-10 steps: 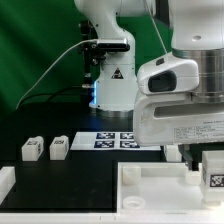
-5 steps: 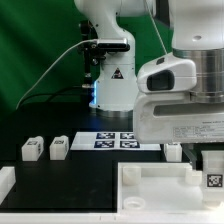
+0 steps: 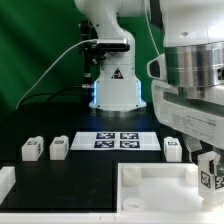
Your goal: Assemble one leg
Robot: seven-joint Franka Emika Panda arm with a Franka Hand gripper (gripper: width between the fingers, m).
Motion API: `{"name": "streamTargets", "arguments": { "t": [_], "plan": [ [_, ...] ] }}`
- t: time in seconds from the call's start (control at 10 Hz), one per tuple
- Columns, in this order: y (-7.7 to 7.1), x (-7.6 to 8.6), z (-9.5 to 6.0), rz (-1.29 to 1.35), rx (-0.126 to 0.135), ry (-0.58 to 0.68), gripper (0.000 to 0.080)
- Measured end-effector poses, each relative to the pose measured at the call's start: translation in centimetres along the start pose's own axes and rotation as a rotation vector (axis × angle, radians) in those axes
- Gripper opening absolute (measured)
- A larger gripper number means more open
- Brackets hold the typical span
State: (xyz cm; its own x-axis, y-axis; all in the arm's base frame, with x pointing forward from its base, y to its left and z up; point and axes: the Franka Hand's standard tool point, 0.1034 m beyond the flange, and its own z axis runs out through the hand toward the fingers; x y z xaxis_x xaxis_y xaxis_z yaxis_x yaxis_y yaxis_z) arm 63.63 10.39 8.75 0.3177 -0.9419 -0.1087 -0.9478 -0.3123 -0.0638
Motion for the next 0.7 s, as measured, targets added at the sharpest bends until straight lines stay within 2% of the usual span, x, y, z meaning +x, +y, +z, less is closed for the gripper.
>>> {"name": "streamTargets", "arguments": {
  "t": [0.2,0.3,0.4,0.5,0.6,0.7],
  "plan": [
    [0.16,0.02,0.04,0.245,-0.001,-0.003,0.0294],
    [0.33,-0.07,0.08,0.441,0.017,-0.008,0.0294],
    [0.62,-0.62,0.15,0.68,0.078,-0.016,0.0294],
    [0.88,-0.77,0.09,0.61,0.084,-0.01,0.0294],
    [0.85,-0.84,0.21,0.619,0.084,-0.015,0.0377],
    [0.85,-0.93,0.25,0.615,0.084,-0.017,0.0524]
  ]
}}
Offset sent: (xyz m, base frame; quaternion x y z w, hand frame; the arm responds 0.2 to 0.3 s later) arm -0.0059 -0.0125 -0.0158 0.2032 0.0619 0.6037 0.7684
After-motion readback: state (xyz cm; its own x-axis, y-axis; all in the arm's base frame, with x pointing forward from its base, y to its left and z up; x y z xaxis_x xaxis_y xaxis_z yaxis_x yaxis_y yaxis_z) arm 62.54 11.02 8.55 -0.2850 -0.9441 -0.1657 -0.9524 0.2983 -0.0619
